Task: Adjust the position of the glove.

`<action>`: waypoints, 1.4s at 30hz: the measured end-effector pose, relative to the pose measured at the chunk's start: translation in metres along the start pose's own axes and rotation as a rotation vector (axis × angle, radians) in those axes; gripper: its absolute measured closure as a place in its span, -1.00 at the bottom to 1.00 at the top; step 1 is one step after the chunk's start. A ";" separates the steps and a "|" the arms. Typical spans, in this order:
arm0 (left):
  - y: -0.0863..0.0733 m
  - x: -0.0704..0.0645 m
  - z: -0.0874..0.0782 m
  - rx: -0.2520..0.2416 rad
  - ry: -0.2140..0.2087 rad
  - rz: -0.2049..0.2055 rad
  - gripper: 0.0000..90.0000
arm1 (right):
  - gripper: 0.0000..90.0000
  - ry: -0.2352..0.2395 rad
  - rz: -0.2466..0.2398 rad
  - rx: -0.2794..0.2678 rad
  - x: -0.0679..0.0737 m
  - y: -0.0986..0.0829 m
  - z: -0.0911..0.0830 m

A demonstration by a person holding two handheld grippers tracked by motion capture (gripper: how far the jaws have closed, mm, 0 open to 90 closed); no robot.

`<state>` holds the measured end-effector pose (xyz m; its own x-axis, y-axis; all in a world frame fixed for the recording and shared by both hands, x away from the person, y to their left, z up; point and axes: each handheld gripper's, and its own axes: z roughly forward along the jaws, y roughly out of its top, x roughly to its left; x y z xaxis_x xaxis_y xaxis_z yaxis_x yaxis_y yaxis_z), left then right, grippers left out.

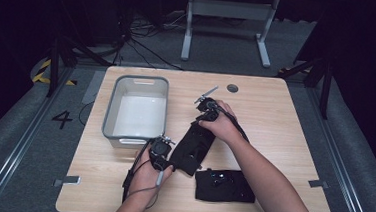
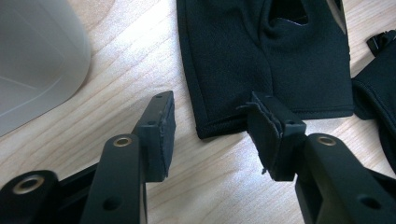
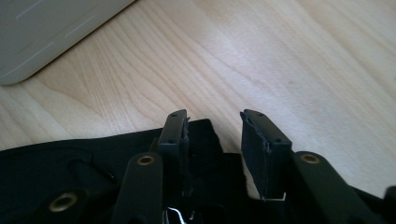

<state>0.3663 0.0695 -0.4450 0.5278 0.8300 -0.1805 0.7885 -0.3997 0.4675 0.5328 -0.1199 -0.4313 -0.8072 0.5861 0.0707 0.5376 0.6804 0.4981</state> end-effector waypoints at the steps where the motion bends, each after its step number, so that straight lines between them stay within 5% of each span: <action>1: 0.000 0.000 0.000 0.000 -0.002 0.007 0.20 | 0.36 -0.003 -0.008 0.007 0.002 0.000 0.002; 6: 0.001 -0.002 0.001 -0.004 -0.023 0.022 0.38 | 0.46 -0.001 -0.038 0.041 0.007 0.002 0.009; 10: 0.001 -0.003 0.003 -0.006 -0.014 0.038 0.71 | 0.53 0.002 -0.051 0.051 0.008 0.003 0.009; 12: 0.001 -0.002 0.003 -0.010 -0.019 0.026 0.88 | 0.76 0.007 -0.050 0.053 0.008 0.004 0.009; 17: 0.000 -0.001 0.002 -0.020 -0.014 0.027 0.91 | 0.97 -0.028 -0.072 0.062 0.011 0.004 0.006; 27: 0.004 -0.002 -0.016 -0.086 -0.039 0.032 0.92 | 0.98 0.024 0.008 -0.101 0.003 -0.007 -0.040; 42: 0.025 -0.015 -0.047 -0.190 -0.026 0.112 0.91 | 0.98 0.020 0.022 -0.305 0.004 -0.047 -0.117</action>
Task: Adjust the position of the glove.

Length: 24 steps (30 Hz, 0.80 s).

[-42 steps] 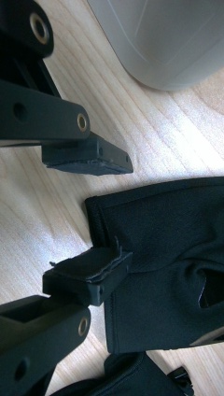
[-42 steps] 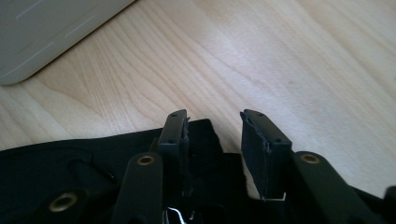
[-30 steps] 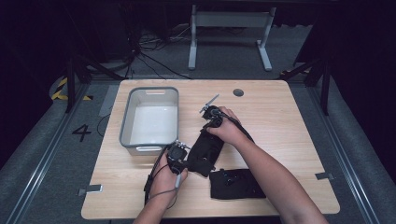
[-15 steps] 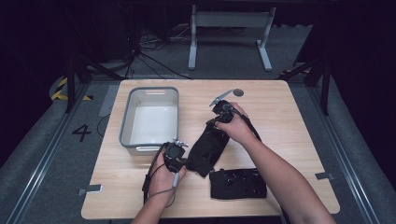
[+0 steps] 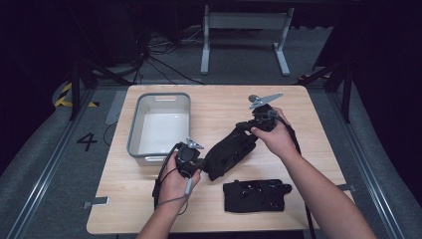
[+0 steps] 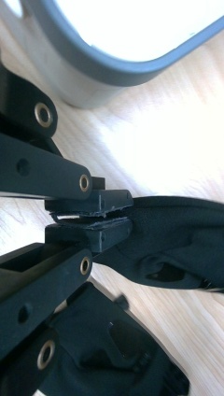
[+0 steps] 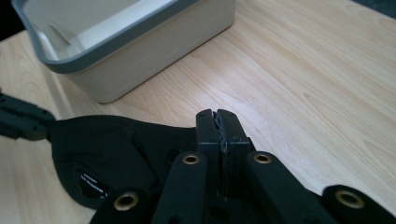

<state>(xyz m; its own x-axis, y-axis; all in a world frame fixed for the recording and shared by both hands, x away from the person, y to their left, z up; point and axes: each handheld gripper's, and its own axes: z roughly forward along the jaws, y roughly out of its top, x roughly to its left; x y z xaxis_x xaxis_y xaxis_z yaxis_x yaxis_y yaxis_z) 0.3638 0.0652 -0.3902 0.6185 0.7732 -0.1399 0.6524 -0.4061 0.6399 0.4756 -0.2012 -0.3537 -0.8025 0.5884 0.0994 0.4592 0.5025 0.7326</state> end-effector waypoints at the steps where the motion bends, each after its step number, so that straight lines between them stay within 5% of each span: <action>1: 0.002 -0.002 -0.001 -0.008 0.001 0.007 0.91 | 0.98 -0.002 0.003 -0.015 0.000 -0.003 -0.006; 14: 0.023 -0.020 -0.002 -0.022 -0.018 0.118 0.91 | 0.98 -0.018 0.008 -0.112 0.011 -0.043 -0.067; 20: 0.026 -0.030 -0.001 -0.010 -0.012 0.192 0.91 | 0.98 0.000 0.025 -0.149 0.017 -0.068 -0.083; 24: 0.027 -0.031 -0.002 -0.018 -0.014 0.199 0.91 | 0.98 0.022 0.022 -0.179 0.023 -0.084 -0.090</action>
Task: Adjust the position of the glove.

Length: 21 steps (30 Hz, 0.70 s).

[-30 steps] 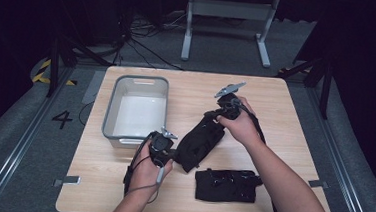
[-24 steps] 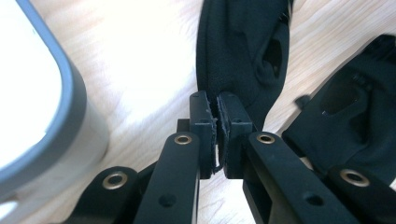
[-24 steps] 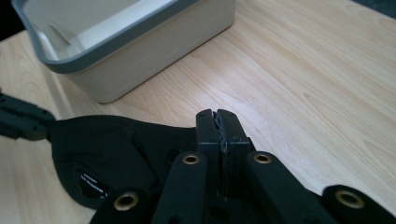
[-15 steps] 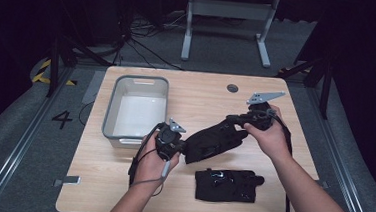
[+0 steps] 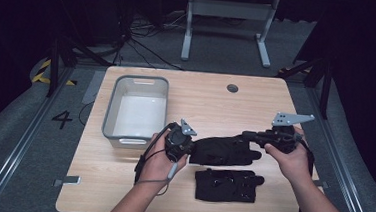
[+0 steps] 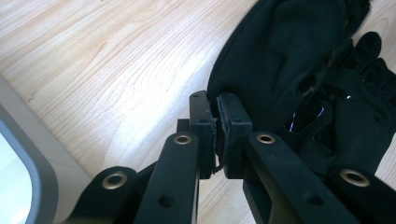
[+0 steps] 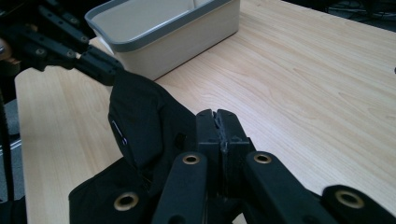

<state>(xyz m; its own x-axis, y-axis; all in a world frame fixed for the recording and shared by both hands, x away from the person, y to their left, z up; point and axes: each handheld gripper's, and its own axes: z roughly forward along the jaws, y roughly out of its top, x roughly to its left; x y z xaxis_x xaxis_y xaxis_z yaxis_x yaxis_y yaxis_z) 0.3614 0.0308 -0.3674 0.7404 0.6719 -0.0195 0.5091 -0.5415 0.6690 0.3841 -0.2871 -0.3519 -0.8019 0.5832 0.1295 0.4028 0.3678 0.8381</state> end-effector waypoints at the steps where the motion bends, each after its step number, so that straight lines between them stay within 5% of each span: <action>1: 0.000 0.000 0.000 -0.001 0.000 0.002 0.91 | 0.98 0.001 -0.003 -0.010 0.001 -0.002 -0.002; 11: 0.002 -0.013 0.011 0.013 -0.002 0.060 0.91 | 0.98 -0.038 0.004 -0.027 -0.004 -0.019 -0.007; 21: 0.000 -0.014 0.022 0.022 0.008 0.071 0.90 | 0.98 -0.033 0.006 -0.040 -0.008 -0.028 -0.004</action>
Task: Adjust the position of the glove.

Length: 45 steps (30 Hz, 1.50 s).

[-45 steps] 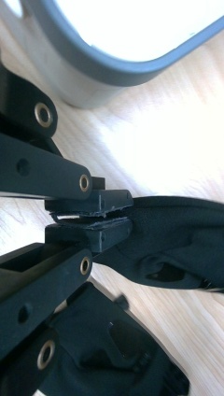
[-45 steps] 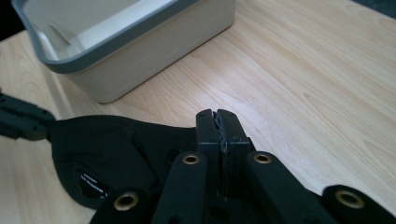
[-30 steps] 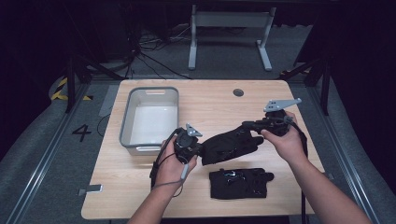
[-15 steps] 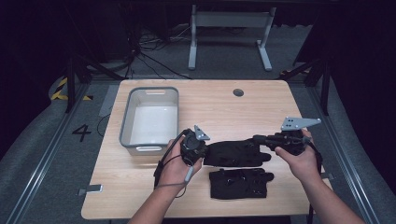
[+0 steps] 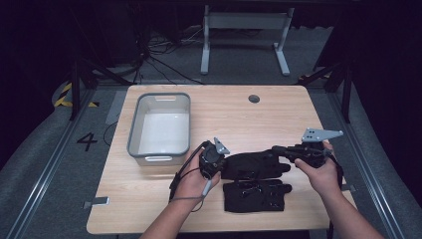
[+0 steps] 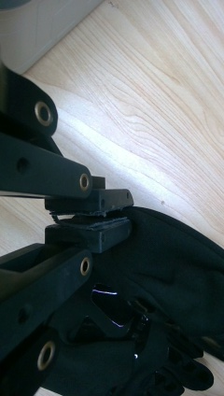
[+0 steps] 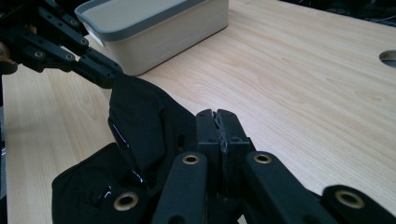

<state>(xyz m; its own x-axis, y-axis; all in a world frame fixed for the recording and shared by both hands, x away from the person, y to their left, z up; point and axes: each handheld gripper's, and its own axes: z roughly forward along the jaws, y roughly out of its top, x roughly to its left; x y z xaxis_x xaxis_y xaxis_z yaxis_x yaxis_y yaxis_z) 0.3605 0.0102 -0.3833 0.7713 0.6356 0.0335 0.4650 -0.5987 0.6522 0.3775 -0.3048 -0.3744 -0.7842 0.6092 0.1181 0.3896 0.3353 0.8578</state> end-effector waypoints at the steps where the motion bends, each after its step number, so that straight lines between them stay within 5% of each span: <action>1: 0.000 -0.001 0.000 -0.007 0.002 0.003 0.90 | 0.98 -0.005 -0.003 -0.006 0.000 0.000 -0.001; 16: 0.001 -0.010 0.008 0.029 -0.017 0.032 0.90 | 0.98 0.007 -0.022 0.001 -0.005 -0.013 -0.002; 23: -0.001 -0.013 0.009 0.066 -0.049 0.029 0.86 | 0.99 0.038 -0.036 0.002 0.003 -0.018 -0.009; 28: -0.001 -0.015 0.013 0.077 -0.029 0.042 0.88 | 0.99 0.041 -0.041 0.017 0.007 -0.021 -0.011; 34: 0.000 -0.024 0.012 0.063 0.034 0.125 0.91 | 0.99 0.020 -0.024 0.018 0.000 -0.019 -0.009; 45: 0.001 -0.025 0.010 0.054 0.032 0.126 0.91 | 0.44 -0.019 0.027 0.137 -0.023 -0.015 0.022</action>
<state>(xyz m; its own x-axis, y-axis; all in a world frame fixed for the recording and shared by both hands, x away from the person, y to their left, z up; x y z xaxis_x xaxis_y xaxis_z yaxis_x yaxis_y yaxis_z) 0.3464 -0.0111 -0.3910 0.8112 0.5683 0.1379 0.3885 -0.6999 0.5993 0.4005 -0.3078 -0.4009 -0.7638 0.6324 0.1293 0.4735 0.4128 0.7780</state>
